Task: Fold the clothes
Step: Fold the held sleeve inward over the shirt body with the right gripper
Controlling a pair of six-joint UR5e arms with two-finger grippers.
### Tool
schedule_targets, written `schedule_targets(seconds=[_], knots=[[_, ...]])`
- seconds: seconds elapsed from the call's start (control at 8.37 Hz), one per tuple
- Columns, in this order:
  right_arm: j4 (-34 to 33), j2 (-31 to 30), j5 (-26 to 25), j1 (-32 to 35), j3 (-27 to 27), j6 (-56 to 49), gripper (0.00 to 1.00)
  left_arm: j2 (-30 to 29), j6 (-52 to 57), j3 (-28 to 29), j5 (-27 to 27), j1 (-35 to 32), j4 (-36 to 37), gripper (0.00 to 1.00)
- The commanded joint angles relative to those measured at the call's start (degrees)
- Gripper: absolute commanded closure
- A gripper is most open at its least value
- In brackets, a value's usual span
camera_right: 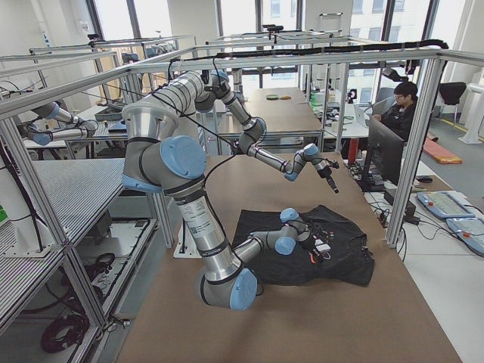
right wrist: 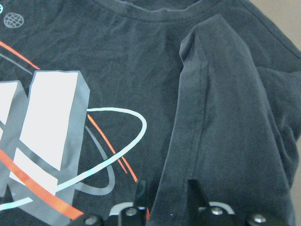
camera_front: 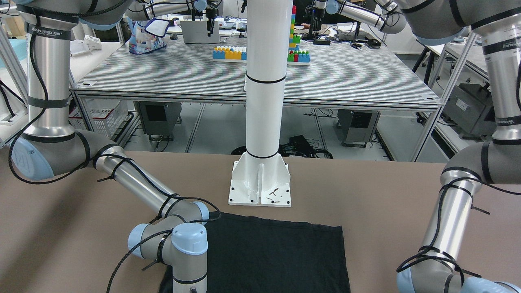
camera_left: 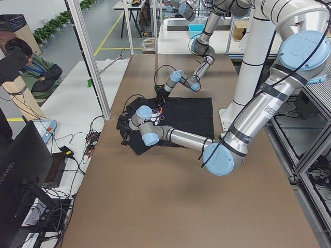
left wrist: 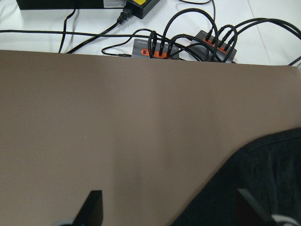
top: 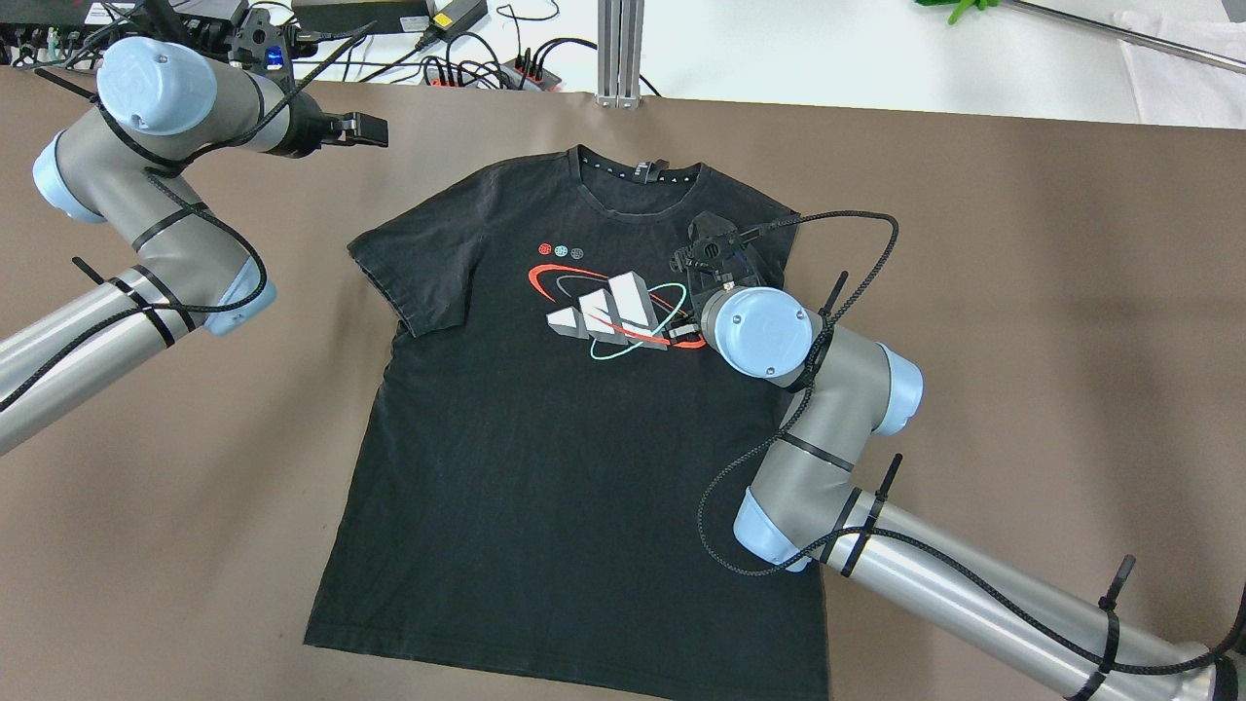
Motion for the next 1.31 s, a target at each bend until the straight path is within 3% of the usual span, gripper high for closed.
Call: schedule_targets(seconds=[0.0, 0.6, 0.72, 0.96, 1.19], knots=[[-0.3, 0.6, -1.2, 0.0, -1.0, 0.0, 0.44, 0.0, -0.3, 0.0, 0.0, 0.1, 0.0, 0.0], [-0.1, -0.4, -1.3, 0.0, -0.4, 0.4, 0.56, -0.1, -0.5, 0.0, 0.0, 0.1, 0.0, 0.0], [-0.1, -0.4, -1.3, 0.0, -0.3, 0.4, 0.65, -0.1, -0.5, 0.0, 0.0, 0.1, 0.0, 0.0], [-0.1, -0.4, -1.3, 0.0, -0.3, 0.2, 0.99, -0.1, -0.6, 0.0, 0.0, 0.0, 0.0, 0.0], [-0.1, -0.4, -1.3, -0.1, -0.3, 0.0, 1.0, -0.1, -0.6, 0.0, 0.0, 0.0, 0.1, 0.0]])
